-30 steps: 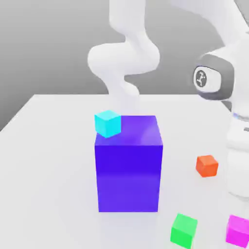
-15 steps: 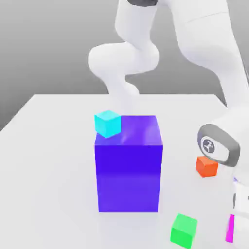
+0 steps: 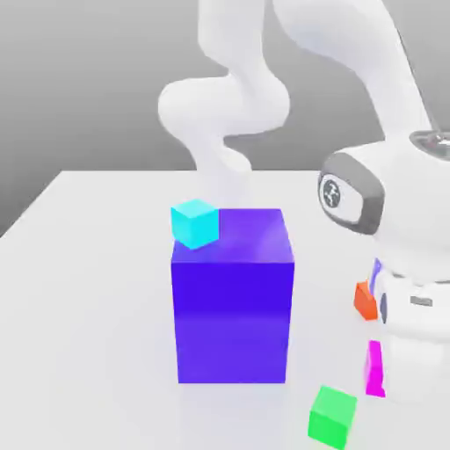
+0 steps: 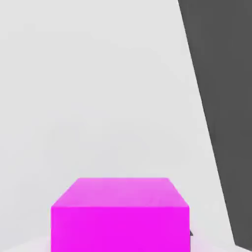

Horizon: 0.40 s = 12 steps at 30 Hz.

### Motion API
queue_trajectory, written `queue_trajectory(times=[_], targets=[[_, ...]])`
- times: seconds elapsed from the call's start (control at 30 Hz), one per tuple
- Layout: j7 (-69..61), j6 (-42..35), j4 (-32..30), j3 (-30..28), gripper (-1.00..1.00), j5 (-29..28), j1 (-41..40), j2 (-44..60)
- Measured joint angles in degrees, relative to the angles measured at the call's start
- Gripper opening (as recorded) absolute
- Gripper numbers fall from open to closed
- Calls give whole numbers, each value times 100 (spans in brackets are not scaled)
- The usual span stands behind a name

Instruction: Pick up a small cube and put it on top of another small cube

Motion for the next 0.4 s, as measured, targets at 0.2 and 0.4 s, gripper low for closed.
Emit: queue_trajectory(times=[0.2, 0.4], targets=[[-1049, 273, -286, -59, -100, 257, -294, -42], [-949, 771, -267, -185, 100, 77, -222, 485]])
